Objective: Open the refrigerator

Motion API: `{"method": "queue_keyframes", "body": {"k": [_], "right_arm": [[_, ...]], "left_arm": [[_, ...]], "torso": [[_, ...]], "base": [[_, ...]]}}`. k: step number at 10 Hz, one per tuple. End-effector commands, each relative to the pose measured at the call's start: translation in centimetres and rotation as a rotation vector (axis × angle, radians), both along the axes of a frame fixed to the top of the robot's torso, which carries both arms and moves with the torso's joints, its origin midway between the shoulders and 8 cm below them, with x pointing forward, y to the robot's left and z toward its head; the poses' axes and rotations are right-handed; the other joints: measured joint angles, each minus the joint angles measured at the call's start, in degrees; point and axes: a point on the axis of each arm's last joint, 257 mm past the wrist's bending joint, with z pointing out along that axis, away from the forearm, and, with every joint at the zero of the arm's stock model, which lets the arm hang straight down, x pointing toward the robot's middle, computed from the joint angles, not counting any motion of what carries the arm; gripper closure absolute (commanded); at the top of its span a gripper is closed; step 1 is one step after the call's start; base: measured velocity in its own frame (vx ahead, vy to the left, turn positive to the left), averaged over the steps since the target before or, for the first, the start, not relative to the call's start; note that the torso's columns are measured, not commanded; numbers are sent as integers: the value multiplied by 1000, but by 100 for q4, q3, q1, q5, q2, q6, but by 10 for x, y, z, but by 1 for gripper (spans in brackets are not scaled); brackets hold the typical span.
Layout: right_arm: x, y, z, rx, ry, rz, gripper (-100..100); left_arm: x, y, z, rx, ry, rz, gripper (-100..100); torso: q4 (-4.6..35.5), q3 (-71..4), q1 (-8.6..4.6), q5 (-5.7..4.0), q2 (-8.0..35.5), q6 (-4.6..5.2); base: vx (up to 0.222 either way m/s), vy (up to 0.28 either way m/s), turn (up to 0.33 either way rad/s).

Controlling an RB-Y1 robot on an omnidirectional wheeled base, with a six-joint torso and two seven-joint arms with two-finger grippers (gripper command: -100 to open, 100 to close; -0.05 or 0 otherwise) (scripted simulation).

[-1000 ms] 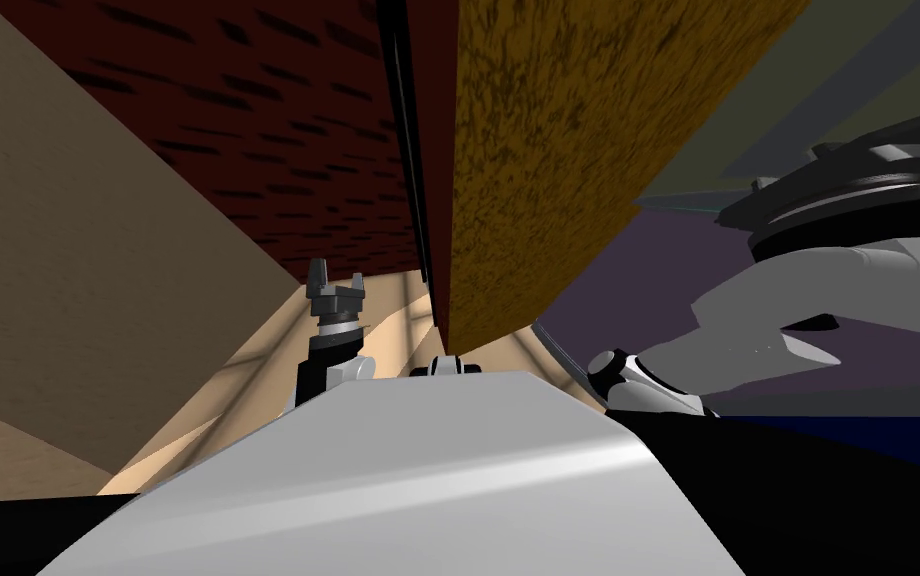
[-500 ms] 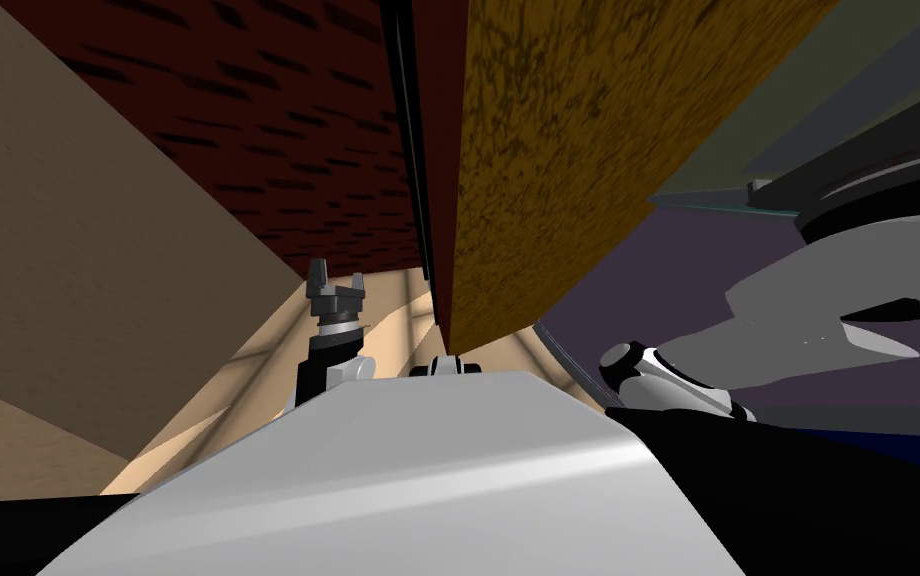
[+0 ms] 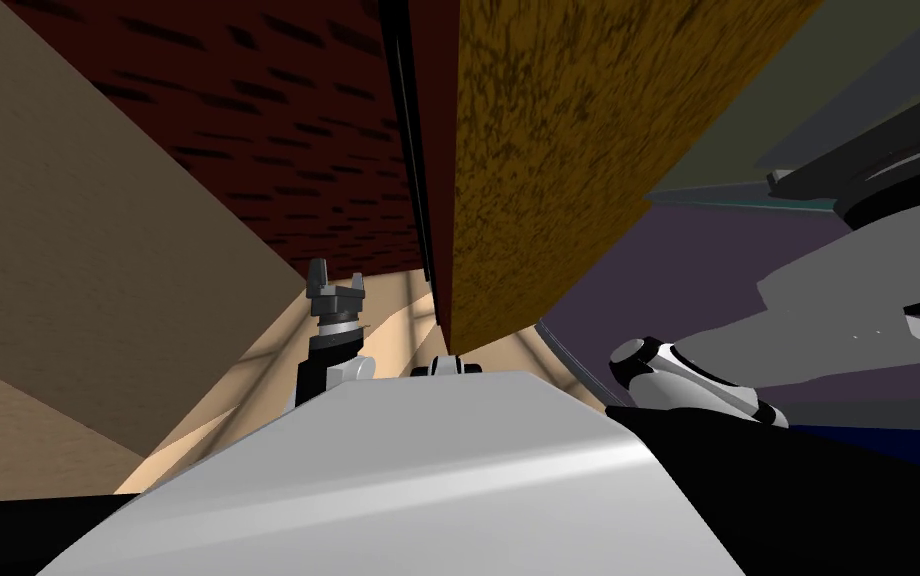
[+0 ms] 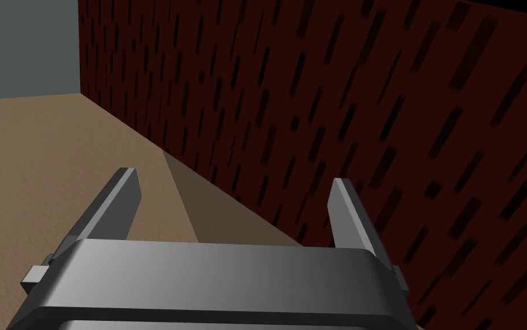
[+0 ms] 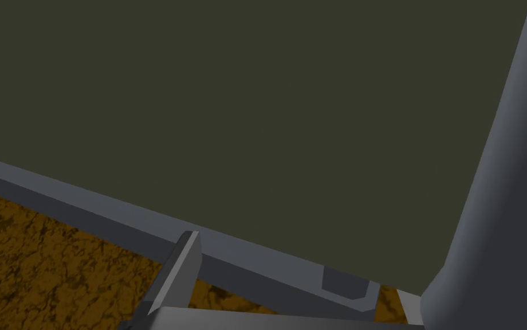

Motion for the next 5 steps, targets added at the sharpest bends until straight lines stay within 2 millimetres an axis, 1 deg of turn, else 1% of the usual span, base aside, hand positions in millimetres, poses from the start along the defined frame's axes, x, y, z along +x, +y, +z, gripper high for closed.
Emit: {"method": "queue_keyframes", "body": {"k": [1,5], "right_arm": [[1,0,-2,3,3,0,0],[3,-1,-5,8,10,2,0]], "left_arm": [[0,0,0,0,0,0,0],[0,0,0,0,0,0,0]], "torso": [[-5,16,-3,-16,7,5],[0,50,-28,-48,35,19]], "base": [[-7,4,-5],[0,0,0]]}}
